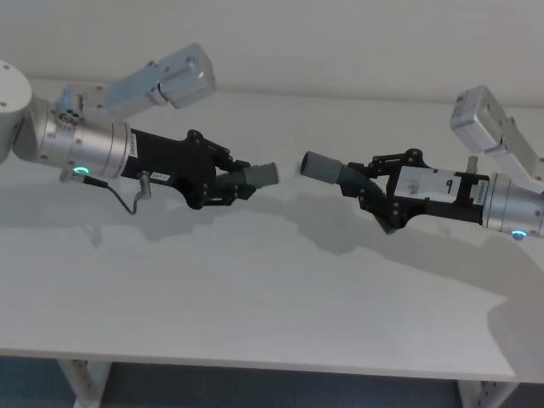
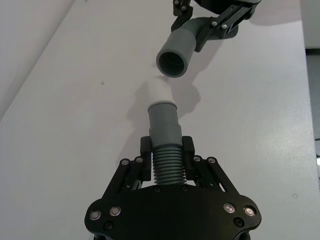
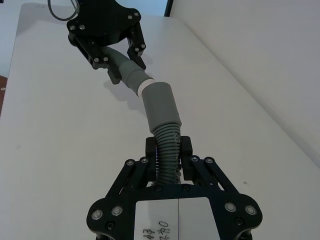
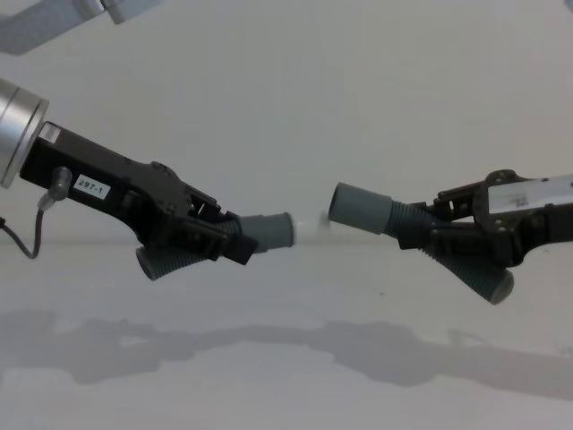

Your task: Use both hands to pick up one end of the pipe from the table, align the ends, and insert them.

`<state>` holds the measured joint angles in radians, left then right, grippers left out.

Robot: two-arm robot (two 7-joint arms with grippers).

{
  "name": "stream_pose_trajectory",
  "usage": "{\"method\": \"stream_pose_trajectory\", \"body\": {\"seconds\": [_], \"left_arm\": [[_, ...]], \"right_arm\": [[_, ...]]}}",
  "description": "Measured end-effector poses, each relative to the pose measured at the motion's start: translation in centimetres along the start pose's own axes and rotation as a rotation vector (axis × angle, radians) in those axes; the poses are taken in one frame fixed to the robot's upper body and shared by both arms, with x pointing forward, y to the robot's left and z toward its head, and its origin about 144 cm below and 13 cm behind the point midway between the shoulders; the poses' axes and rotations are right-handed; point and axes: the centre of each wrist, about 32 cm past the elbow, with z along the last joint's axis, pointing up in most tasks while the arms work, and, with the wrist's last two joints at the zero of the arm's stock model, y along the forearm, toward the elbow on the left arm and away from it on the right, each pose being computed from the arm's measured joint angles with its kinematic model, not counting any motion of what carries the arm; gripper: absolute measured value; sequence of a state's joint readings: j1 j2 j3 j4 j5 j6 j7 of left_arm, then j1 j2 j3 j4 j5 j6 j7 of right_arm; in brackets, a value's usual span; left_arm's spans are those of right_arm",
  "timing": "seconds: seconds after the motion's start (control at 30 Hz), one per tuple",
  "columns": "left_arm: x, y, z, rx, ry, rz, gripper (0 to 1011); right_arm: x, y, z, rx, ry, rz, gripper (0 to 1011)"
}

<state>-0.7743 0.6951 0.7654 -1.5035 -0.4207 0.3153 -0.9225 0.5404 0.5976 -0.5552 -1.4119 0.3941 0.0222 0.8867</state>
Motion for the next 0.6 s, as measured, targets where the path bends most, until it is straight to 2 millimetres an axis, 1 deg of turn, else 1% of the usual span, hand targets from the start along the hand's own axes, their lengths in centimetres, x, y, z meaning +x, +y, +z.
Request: {"method": "stream_pose_trajectory", "body": {"seconds": [0.6], "left_arm": [[0.45,0.0,0.47,0.016,-0.014,0.032,347]], "right_arm": [[0.34,0.0,-0.17,-0.003,0.0,0.007,273]]}}
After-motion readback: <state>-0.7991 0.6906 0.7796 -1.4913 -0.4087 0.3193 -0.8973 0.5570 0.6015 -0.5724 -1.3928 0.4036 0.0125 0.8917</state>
